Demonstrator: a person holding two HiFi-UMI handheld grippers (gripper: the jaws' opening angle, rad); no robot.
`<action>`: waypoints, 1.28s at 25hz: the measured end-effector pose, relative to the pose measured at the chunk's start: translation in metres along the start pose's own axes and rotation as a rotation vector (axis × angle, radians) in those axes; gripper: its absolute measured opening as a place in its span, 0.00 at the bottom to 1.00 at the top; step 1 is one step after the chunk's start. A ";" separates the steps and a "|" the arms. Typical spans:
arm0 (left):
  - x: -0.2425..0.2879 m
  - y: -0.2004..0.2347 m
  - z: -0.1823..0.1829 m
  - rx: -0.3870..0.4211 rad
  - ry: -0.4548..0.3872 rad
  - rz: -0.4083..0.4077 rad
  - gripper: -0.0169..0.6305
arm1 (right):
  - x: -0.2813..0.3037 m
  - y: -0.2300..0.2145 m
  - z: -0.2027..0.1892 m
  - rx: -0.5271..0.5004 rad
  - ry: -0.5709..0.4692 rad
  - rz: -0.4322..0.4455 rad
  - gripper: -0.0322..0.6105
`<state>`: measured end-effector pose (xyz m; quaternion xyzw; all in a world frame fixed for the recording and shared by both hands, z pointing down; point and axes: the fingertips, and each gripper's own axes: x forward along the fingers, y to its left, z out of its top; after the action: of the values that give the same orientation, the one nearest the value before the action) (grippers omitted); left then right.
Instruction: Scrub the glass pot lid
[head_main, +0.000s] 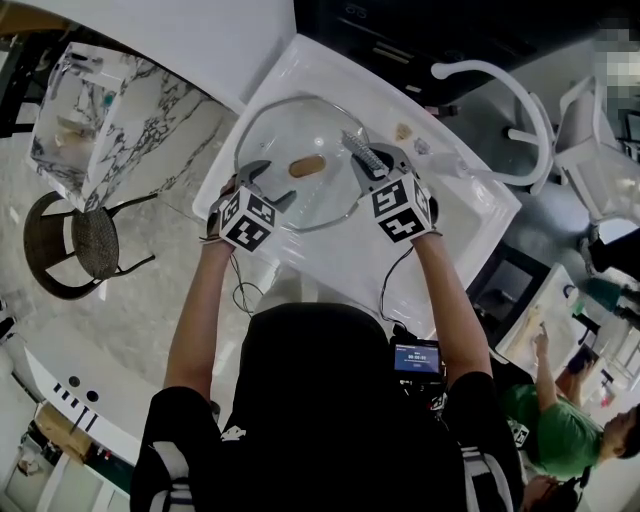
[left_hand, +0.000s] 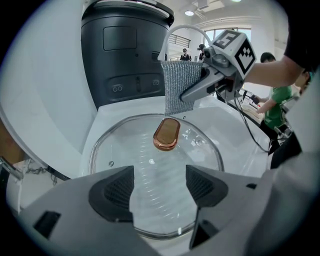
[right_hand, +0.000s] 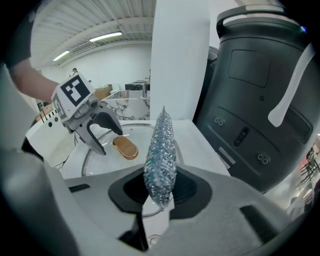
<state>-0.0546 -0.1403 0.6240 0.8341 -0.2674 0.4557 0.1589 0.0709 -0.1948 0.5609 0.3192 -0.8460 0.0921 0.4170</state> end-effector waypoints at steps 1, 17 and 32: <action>0.000 0.000 0.000 -0.001 -0.002 0.000 0.48 | 0.002 0.000 0.000 -0.007 0.000 -0.001 0.16; 0.000 0.001 0.000 -0.006 -0.026 0.004 0.48 | 0.025 -0.006 0.000 -0.026 -0.089 -0.049 0.16; 0.000 0.002 -0.001 -0.013 -0.031 0.006 0.48 | 0.031 -0.005 -0.010 0.007 -0.081 -0.026 0.15</action>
<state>-0.0562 -0.1411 0.6240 0.8392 -0.2751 0.4414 0.1588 0.0662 -0.2087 0.5906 0.3353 -0.8575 0.0766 0.3826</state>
